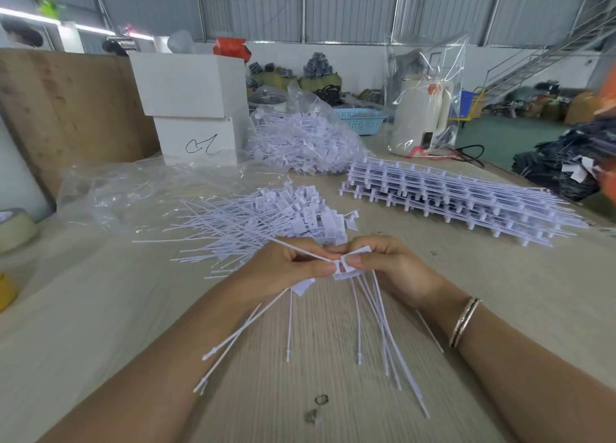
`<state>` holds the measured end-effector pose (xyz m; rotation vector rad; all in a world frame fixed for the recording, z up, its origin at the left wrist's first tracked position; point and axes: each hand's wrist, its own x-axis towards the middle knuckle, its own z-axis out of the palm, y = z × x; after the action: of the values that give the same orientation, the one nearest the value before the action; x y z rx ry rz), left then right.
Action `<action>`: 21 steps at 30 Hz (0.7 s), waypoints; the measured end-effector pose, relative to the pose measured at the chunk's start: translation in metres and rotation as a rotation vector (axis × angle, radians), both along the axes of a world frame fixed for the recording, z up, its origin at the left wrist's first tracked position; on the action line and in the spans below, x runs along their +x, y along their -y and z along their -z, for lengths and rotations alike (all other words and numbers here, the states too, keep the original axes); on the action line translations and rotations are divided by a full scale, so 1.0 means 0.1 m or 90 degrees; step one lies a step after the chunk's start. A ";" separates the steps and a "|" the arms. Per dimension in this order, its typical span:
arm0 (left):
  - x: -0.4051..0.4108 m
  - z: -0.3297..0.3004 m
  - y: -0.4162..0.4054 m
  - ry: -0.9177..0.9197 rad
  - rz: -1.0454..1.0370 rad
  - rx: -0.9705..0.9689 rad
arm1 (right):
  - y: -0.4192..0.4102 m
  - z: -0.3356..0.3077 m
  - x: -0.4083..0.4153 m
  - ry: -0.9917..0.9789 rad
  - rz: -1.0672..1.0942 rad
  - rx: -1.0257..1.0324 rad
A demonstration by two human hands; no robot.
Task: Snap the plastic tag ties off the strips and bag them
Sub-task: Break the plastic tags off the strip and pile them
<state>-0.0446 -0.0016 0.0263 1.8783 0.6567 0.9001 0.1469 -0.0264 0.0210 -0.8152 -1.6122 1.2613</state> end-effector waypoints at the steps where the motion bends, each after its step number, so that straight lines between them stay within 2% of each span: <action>1: 0.00 0.00 0.01 -0.001 0.001 0.001 | 0.00 0.01 0.00 0.002 0.002 -0.003; 15: 0.00 -0.03 0.02 -0.032 0.008 -0.017 | -0.02 0.00 0.04 0.047 0.000 0.009; 21: -0.12 -0.10 -0.02 0.020 -0.038 -0.017 | 0.03 -0.07 0.12 -0.081 -0.004 -0.032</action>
<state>-0.0563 0.0000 0.0367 1.8258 0.7061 0.9527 0.1587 -0.0292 0.0276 -0.7456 -1.4883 1.3362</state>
